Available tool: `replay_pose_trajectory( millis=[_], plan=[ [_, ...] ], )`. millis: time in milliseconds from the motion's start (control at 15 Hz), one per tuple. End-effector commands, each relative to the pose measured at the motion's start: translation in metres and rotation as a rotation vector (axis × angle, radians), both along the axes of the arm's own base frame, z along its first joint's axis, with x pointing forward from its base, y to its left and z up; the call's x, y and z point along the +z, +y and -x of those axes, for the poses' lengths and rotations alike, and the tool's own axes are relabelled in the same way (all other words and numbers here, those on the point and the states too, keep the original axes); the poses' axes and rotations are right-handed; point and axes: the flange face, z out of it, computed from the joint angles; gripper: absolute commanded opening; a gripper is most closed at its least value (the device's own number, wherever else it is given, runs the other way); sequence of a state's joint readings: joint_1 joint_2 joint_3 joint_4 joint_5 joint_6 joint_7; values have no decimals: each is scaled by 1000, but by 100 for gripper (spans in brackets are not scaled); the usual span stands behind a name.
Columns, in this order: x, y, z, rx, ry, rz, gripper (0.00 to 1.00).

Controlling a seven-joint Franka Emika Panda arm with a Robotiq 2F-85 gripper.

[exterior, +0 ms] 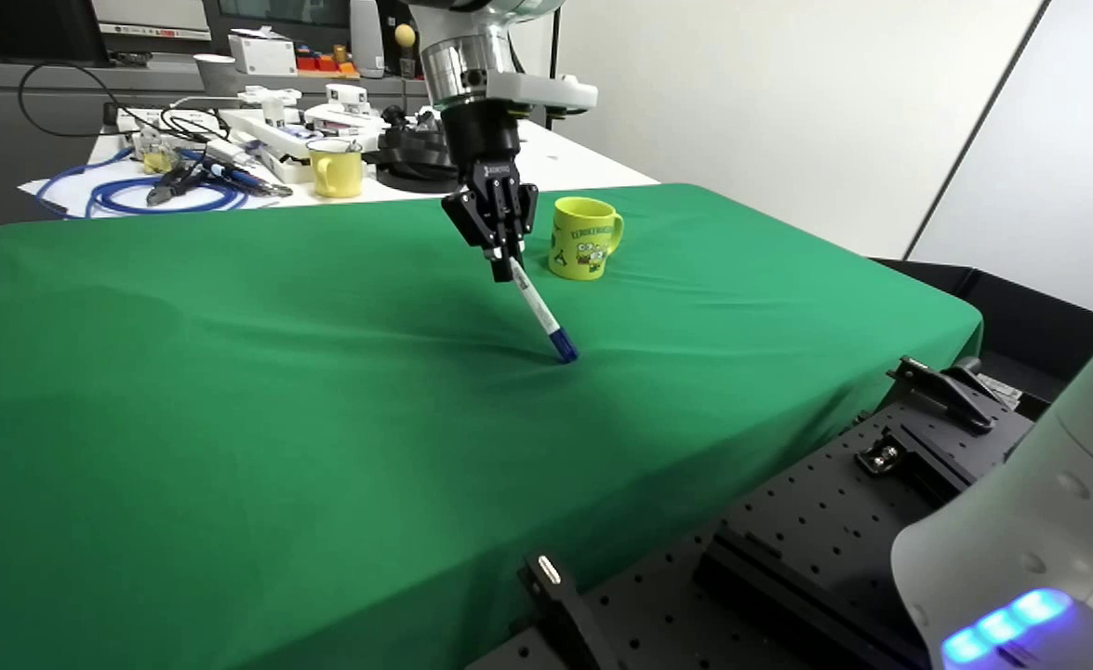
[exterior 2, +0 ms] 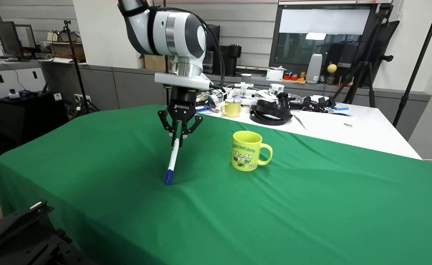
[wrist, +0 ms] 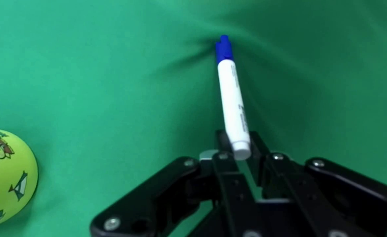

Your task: Pick up the marker from the yellow cup and place it on the table

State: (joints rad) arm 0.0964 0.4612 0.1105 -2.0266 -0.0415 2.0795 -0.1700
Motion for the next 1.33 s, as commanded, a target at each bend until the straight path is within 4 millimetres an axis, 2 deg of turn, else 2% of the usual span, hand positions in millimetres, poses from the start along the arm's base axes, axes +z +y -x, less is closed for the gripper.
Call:
replay_pose_trajectory(
  millis=[0,200,667,733,800,933,1267],
  plan=[
    [-1,-4,4,7,-53,-13,5],
    [-6,-5,13,-4,-141,-20,5],
    [-24,-12,47,-2,-252,-35,5],
    [-23,-14,50,-4,-259,-32,43],
    [-22,-15,51,-1,-267,-30,44],
    [-9,-18,49,-7,-273,-33,56],
    [47,-27,33,-11,-304,-57,90]
  ],
)
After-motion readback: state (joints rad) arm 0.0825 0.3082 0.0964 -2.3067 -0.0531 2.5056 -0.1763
